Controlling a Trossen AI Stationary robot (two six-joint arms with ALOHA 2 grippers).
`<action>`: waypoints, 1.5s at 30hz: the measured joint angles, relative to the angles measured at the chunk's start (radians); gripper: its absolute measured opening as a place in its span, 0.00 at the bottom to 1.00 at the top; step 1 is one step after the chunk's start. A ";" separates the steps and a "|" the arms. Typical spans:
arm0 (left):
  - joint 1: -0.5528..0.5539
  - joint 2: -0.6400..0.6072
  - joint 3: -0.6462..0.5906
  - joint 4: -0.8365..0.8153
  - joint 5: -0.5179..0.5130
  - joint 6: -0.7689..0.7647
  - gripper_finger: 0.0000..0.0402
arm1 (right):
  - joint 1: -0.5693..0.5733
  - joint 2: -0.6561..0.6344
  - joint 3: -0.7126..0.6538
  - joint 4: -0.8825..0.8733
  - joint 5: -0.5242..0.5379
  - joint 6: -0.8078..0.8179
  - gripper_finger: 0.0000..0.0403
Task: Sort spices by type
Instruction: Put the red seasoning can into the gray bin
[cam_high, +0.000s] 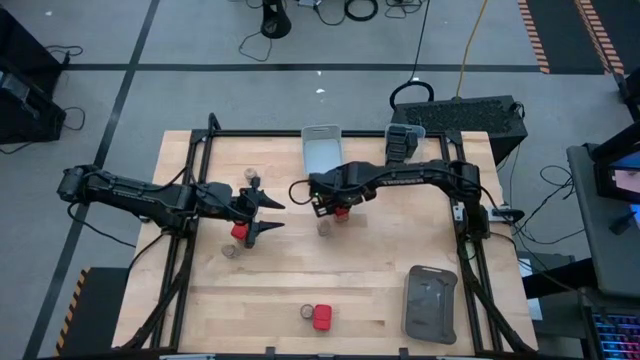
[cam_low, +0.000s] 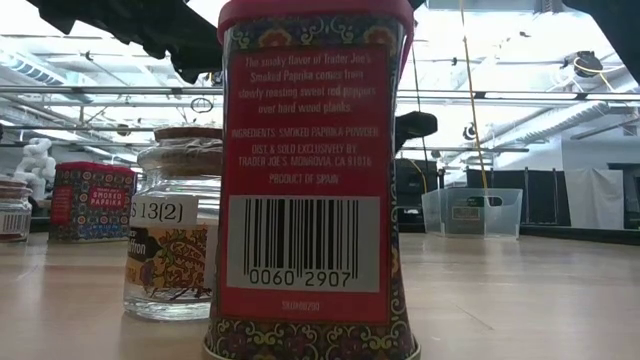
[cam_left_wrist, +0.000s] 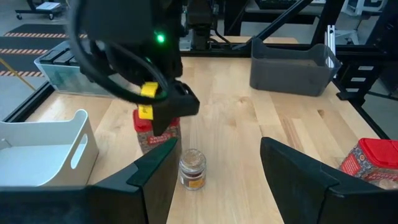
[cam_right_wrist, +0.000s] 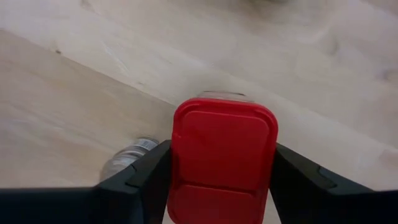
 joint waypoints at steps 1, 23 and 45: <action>0.000 0.000 0.000 0.000 0.000 0.000 0.57 | -0.002 0.000 0.013 -0.009 0.000 -0.012 0.52; 0.000 0.000 0.000 0.000 0.000 0.000 0.57 | -0.189 -0.003 0.471 -0.190 0.002 -0.780 0.52; 0.000 0.000 0.000 0.002 -0.004 0.027 0.57 | -0.388 0.150 0.471 0.055 0.009 -1.581 0.52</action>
